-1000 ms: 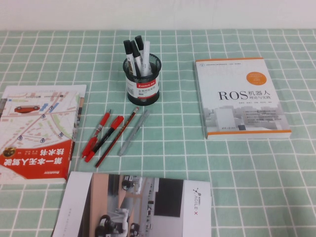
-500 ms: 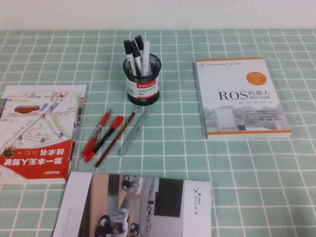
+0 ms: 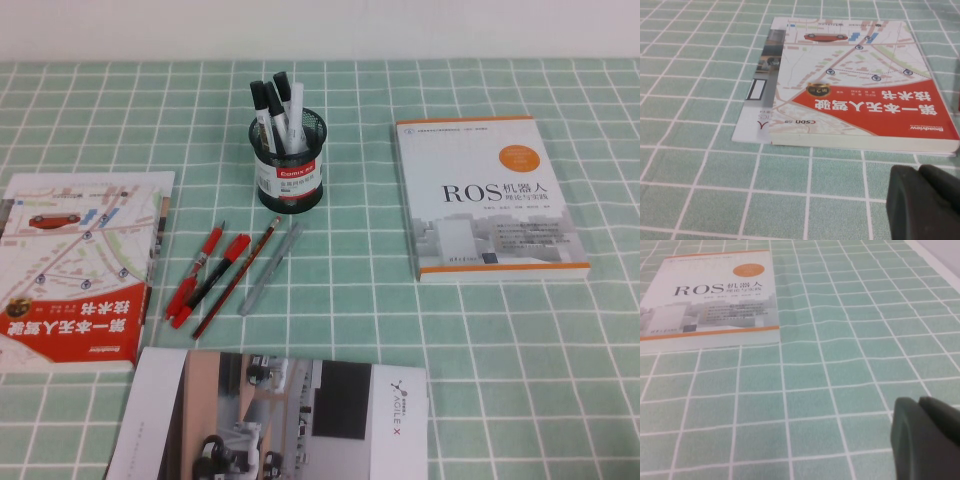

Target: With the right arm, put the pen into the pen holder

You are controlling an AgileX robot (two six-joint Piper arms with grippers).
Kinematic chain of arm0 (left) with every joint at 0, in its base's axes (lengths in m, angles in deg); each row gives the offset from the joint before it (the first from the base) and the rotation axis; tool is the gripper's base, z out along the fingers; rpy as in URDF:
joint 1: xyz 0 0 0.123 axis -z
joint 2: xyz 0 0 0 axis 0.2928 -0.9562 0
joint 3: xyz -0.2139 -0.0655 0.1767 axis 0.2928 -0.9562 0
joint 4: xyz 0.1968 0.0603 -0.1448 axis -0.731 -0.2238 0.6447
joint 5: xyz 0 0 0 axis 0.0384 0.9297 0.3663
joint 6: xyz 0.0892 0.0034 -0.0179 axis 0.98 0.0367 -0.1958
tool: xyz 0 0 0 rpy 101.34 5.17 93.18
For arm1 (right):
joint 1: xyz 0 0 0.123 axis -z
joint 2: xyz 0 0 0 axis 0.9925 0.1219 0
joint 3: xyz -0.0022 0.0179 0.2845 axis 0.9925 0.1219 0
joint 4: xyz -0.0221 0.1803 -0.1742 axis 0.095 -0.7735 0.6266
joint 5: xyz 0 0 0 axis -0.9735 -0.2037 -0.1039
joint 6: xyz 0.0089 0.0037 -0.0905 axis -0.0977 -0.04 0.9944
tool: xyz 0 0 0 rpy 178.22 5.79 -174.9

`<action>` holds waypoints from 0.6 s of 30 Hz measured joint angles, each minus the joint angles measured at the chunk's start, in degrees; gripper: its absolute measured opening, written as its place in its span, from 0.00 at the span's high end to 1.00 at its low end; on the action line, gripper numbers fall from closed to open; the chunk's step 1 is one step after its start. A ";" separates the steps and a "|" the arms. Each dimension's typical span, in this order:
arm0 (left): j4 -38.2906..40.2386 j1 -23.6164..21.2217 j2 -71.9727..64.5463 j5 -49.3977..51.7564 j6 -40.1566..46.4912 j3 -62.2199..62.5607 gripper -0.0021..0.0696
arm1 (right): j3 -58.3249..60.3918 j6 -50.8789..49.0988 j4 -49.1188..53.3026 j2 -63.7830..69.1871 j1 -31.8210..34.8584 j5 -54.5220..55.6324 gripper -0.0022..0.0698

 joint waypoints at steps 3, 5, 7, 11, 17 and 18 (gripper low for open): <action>0.00 0.00 0.00 0.00 0.00 0.00 0.98 | 0.00 0.00 0.00 0.00 0.00 -0.09 1.00; 0.00 0.00 0.00 0.00 0.00 0.00 0.98 | 0.00 0.00 -0.45 0.00 0.00 -0.09 1.00; 0.00 0.00 0.00 0.00 0.00 0.00 0.98 | 0.00 0.11 -1.17 0.00 0.00 -0.13 1.00; 0.00 0.00 0.00 0.00 0.00 0.00 0.98 | 0.00 5.59 -5.54 0.00 0.00 -0.13 1.00; 0.00 0.00 0.00 0.00 0.00 0.00 0.98 | 0.00 11.34 -8.99 0.00 0.00 -0.22 1.00; 0.00 0.00 0.00 0.00 0.00 0.00 0.98 | 0.00 11.56 -9.02 0.00 0.00 -0.22 1.00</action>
